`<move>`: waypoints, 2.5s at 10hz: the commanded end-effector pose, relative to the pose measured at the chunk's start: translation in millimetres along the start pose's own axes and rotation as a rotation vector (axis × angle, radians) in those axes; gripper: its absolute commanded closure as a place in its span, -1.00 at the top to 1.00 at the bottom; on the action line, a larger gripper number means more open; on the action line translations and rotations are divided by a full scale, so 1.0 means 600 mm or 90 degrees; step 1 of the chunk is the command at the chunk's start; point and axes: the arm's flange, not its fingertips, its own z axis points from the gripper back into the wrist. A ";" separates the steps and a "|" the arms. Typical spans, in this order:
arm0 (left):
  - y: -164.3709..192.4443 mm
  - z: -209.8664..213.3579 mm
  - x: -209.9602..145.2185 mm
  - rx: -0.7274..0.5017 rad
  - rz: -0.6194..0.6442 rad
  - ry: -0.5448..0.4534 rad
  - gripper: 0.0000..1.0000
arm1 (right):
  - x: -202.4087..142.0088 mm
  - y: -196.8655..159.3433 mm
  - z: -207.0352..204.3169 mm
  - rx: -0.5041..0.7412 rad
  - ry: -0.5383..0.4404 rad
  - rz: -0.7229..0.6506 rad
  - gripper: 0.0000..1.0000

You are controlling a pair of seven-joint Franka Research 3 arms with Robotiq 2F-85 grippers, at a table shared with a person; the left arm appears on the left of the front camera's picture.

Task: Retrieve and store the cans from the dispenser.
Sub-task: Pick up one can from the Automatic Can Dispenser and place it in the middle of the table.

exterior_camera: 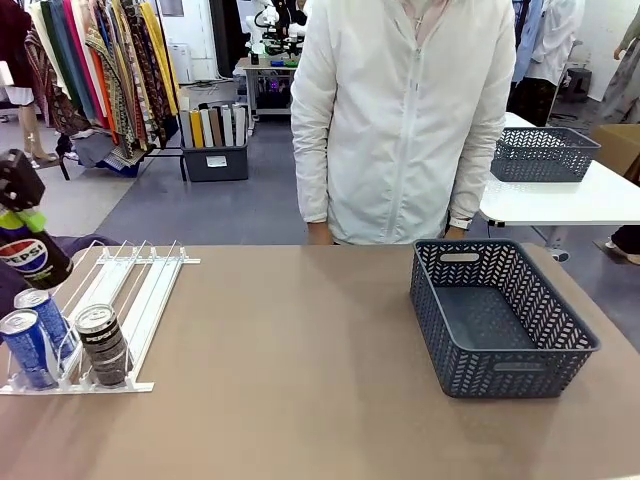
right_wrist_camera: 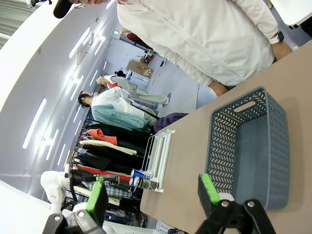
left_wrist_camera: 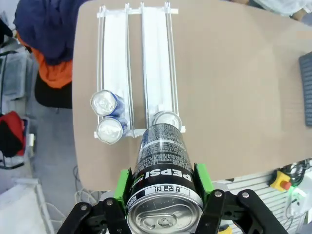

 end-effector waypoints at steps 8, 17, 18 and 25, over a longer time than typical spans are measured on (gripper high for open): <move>-0.158 -0.025 0.131 -0.058 -0.071 -0.038 -1.00 | 0.006 0.005 -0.003 0.013 -0.011 0.010 1.00; -0.604 -0.465 0.249 -0.056 -0.362 0.206 -1.00 | 0.006 0.005 -0.003 0.013 -0.011 0.010 1.00; -0.601 -0.489 0.239 -0.046 -0.372 0.232 -1.00 | 0.006 0.005 -0.003 0.013 -0.011 0.010 1.00; -0.605 -0.501 0.231 -0.033 -0.425 0.208 -1.00 | 0.006 0.005 -0.003 0.013 -0.011 0.010 1.00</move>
